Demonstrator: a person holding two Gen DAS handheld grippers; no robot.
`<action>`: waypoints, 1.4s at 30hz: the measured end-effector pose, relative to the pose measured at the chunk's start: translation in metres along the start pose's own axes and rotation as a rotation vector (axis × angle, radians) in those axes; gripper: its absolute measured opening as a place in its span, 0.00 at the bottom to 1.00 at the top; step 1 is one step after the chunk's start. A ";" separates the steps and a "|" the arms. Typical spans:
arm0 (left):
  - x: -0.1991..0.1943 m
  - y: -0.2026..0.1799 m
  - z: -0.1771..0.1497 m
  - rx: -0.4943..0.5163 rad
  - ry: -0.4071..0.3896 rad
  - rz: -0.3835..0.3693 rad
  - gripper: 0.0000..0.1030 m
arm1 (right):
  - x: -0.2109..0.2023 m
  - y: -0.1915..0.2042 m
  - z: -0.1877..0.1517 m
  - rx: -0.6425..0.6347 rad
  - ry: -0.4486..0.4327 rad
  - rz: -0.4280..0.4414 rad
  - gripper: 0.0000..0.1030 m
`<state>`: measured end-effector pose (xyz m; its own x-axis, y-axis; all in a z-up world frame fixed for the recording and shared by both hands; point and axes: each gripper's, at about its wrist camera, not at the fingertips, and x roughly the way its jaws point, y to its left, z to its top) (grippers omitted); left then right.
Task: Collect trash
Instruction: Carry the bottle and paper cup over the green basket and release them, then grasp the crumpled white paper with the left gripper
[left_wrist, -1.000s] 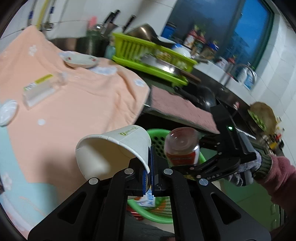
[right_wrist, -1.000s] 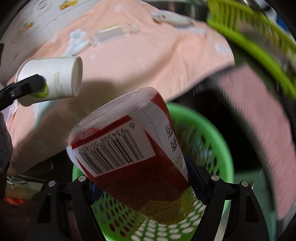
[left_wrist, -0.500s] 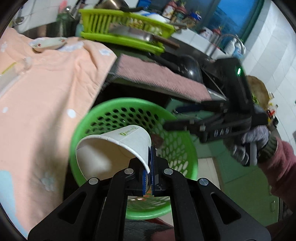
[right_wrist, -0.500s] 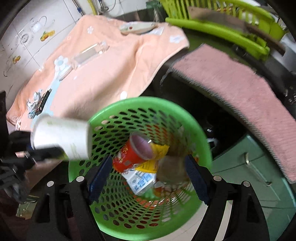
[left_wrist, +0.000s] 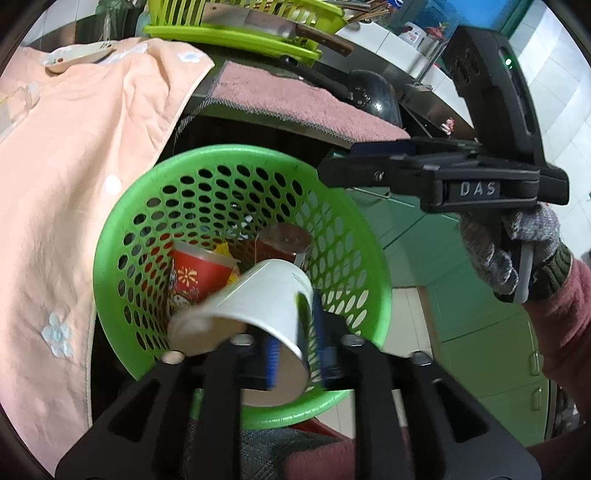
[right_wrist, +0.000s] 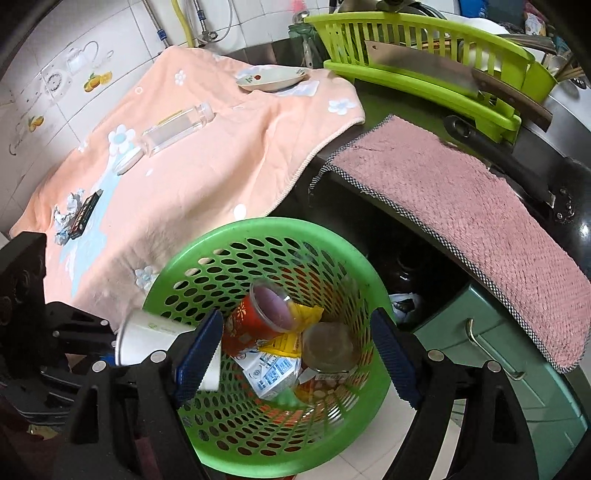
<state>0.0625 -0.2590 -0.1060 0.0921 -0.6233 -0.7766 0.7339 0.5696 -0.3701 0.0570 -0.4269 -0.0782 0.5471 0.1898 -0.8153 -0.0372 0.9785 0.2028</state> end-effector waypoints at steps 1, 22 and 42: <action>0.000 0.000 0.000 -0.003 0.001 -0.001 0.35 | 0.000 0.001 0.000 -0.001 -0.001 0.000 0.77; -0.072 0.055 -0.011 -0.139 -0.152 0.117 0.47 | 0.016 0.056 0.051 -0.122 -0.020 0.028 0.81; -0.256 0.223 -0.079 -0.548 -0.431 0.619 0.74 | 0.054 0.169 0.098 -0.326 -0.002 0.145 0.82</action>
<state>0.1492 0.0696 -0.0302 0.6831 -0.2069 -0.7004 0.0606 0.9718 -0.2280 0.1622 -0.2596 -0.0348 0.5182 0.3289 -0.7895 -0.3797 0.9156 0.1323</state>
